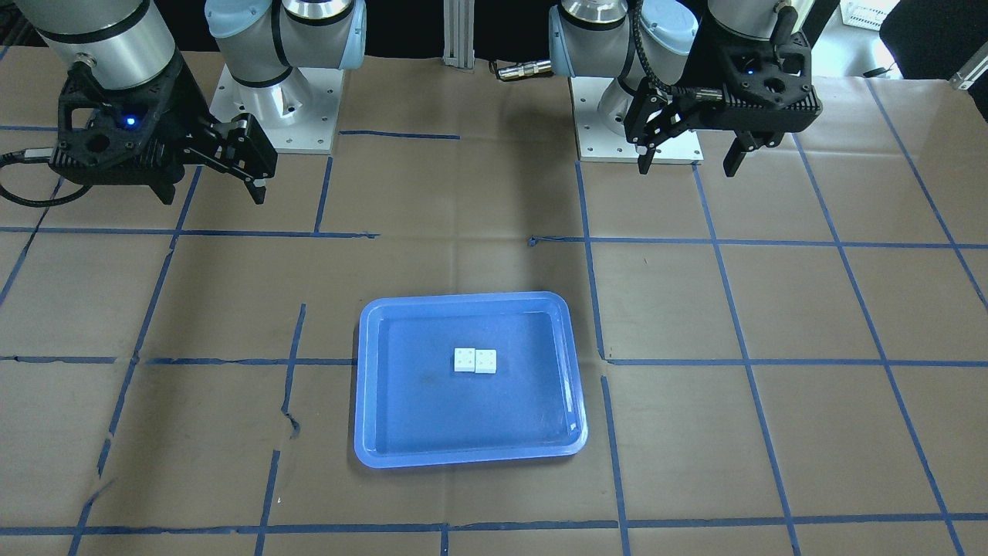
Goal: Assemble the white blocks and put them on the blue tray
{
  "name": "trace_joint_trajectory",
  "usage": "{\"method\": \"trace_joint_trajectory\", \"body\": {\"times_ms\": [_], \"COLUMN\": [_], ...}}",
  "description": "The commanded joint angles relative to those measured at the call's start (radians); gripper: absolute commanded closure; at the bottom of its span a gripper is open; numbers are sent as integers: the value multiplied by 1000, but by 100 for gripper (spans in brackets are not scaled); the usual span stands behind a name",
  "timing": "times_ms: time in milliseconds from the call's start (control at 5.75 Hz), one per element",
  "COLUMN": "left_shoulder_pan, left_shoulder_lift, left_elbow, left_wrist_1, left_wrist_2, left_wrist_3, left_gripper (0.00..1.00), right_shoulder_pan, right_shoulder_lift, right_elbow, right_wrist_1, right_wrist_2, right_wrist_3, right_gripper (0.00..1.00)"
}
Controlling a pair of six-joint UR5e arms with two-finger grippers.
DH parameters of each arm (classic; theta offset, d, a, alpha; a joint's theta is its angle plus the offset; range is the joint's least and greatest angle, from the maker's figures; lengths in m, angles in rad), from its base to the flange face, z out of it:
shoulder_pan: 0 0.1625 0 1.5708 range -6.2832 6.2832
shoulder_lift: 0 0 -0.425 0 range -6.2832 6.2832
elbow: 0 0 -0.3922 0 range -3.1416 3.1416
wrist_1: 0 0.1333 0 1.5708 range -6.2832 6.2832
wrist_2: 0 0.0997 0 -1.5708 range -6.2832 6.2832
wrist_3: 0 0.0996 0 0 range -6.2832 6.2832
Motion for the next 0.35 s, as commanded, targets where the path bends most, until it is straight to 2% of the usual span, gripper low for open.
{"method": "trace_joint_trajectory", "body": {"times_ms": [0, 174], "left_shoulder_pan": [2, 2], "left_shoulder_lift": [-1, -1], "left_elbow": [0, 0], "left_wrist_1": [0, 0], "left_wrist_2": [1, 0], "left_wrist_3": [0, 0], "left_gripper": [1, 1], "right_shoulder_pan": [0, 0], "right_shoulder_lift": [0, 2], "right_elbow": [0, 3], "right_wrist_1": [0, 0], "right_wrist_2": [-1, -1], "right_wrist_3": [1, 1], "right_gripper": [0, 0]}}
